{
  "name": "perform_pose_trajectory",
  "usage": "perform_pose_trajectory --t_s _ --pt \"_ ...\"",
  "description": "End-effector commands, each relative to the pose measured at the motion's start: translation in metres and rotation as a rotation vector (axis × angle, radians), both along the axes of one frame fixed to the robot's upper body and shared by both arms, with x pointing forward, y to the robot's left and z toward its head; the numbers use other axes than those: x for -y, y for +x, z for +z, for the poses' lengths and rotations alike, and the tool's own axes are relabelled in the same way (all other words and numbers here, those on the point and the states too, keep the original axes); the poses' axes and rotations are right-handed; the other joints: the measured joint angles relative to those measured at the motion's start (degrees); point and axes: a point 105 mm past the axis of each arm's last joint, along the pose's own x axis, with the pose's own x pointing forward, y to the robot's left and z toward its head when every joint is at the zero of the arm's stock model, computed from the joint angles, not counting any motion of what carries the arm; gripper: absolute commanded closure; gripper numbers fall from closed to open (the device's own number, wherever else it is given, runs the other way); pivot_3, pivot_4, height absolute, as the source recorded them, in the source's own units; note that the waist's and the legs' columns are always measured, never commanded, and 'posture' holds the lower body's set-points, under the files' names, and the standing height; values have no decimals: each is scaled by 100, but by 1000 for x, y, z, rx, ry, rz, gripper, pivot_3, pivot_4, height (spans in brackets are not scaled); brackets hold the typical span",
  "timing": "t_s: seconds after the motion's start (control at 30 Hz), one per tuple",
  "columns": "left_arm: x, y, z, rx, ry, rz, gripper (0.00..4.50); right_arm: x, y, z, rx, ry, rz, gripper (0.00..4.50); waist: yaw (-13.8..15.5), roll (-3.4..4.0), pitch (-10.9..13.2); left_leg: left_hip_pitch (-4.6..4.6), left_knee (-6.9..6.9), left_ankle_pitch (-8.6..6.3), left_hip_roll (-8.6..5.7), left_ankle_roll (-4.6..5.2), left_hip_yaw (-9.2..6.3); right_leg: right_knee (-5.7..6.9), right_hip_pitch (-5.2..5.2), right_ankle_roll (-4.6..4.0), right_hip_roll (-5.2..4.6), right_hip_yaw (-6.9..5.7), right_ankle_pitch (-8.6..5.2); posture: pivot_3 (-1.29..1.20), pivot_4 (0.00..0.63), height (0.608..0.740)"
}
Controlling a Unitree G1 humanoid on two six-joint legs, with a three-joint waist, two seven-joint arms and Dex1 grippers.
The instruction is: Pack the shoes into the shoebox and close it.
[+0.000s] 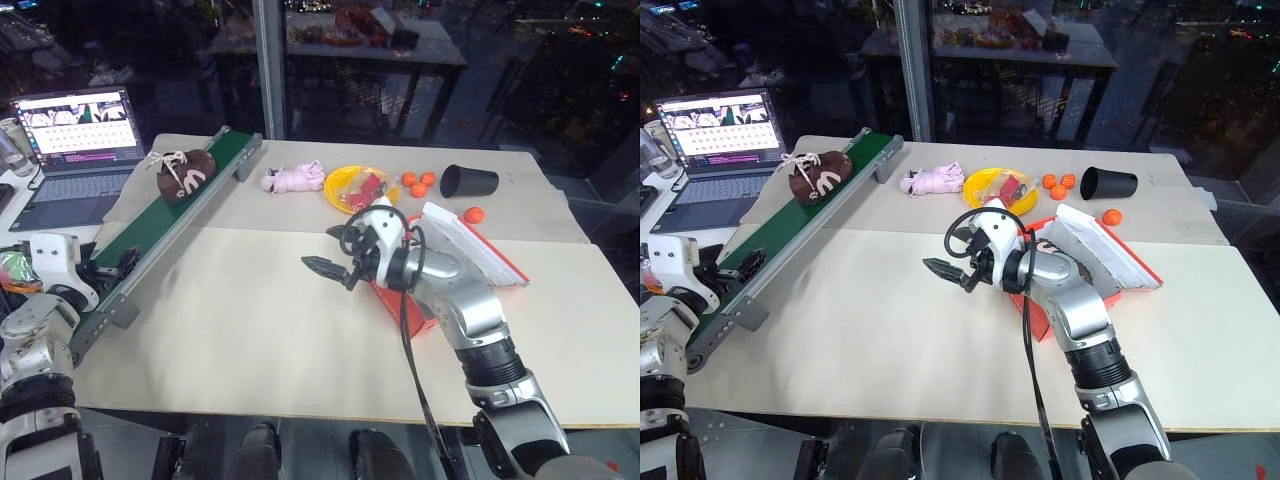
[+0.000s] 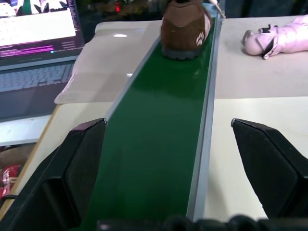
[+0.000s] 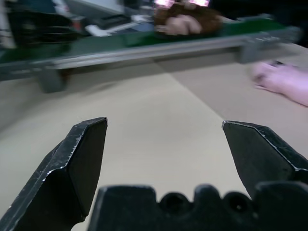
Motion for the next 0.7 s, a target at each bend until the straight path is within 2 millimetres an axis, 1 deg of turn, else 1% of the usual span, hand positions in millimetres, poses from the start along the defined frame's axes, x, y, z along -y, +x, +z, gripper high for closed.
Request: perform_pose_trajectory --t_s 0.03,0.2,0.53,0.63,0.7 --pt "-9 -1 17 51 42 -13 18 5 -1 16 39 72 -26 1 -3 -1 0 0 -2 1 1 2 1 0 -1 -2 1 0 -1 0 150 736" --pt "-19 1 16 38 38 6 18 10 -2 16 24 96 -42 1 -7 -1 0 0 -5 4 2 7 1 4 -6 -3 3 0 -2 0 150 736" --pt "-22 7 4 -6 26 13 18 21 -5 14 8 74 -57 1 -2 -1 0 -2 -5 5 3 7 3 3 -5 -2 3 0 -2 0 150 736" --pt "-20 9 -8 -58 13 1 18 24 -5 17 9 64 -65 1 1 -1 0 -1 -5 4 3 7 4 4 -6 -2 3 0 -2 0 150 736" --pt "-20 9 -12 -73 15 0 18 26 -6 18 8 58 -68 1 -1 -2 0 -2 -5 4 3 7 4 4 -6 -2 3 -1 -2 0 150 736"
